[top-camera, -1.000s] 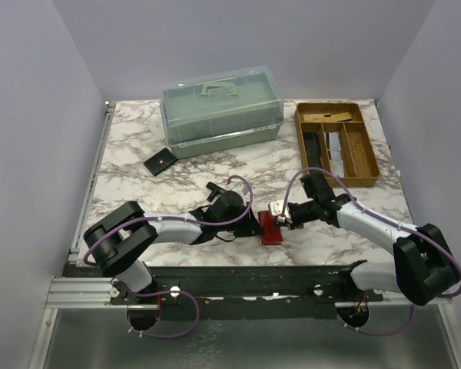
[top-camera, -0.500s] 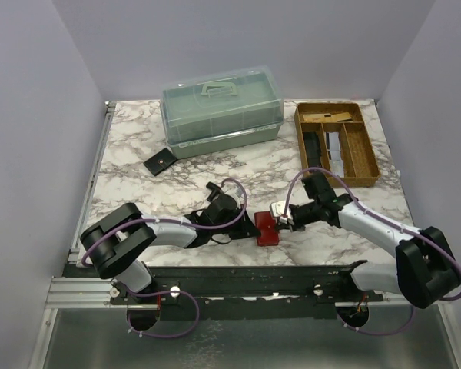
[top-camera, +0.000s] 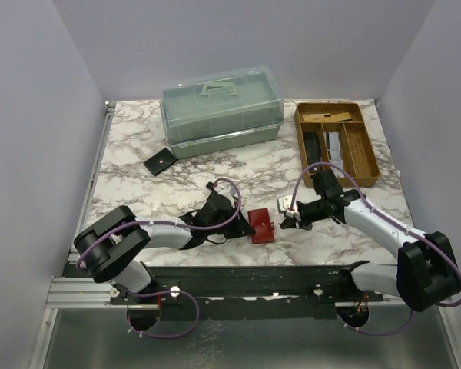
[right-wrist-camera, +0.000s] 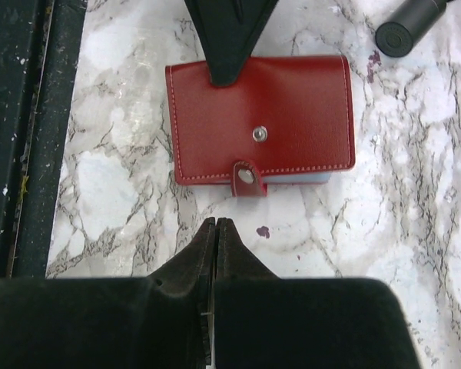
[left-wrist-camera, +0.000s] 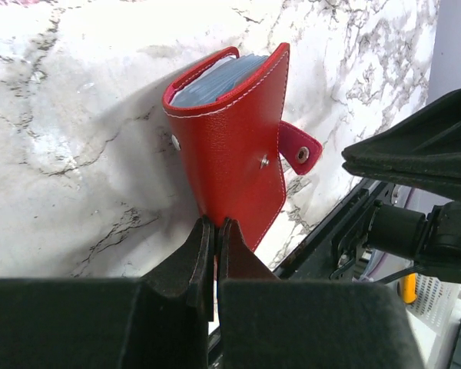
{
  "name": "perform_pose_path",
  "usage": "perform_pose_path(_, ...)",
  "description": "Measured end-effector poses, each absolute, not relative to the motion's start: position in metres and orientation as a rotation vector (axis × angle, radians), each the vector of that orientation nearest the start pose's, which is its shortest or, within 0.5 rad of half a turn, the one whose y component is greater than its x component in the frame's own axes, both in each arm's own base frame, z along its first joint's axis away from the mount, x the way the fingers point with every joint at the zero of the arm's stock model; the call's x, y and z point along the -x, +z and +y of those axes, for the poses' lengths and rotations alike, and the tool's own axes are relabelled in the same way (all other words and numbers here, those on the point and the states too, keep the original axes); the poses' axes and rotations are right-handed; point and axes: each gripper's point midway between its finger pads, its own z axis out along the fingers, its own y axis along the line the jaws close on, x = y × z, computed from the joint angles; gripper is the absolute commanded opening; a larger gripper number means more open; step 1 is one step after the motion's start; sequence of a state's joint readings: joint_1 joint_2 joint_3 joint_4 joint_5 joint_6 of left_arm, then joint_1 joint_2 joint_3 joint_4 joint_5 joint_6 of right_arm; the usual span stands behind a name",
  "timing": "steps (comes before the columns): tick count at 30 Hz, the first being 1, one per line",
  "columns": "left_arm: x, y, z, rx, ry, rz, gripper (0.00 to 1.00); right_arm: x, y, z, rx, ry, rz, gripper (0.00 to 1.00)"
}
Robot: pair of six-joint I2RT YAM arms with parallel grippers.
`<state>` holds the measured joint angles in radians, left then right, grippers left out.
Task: Take the credit cards out of the card holder
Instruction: Open the card holder at the center of the board.
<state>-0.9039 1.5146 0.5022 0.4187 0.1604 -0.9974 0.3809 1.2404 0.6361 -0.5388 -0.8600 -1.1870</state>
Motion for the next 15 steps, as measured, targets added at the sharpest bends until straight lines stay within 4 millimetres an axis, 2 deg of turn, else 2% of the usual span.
perform_pose_path(8, -0.185, 0.052, -0.326, 0.009, -1.145, 2.412, 0.0, -0.196, 0.07, 0.176, 1.744, 0.765, 1.537, 0.0)
perform_pose_path(15, -0.186, 0.051, -0.326, 0.006, -1.139, 2.41, 0.0, -0.199, 0.069, 0.172, 1.73, 0.754, 1.548, 0.0)
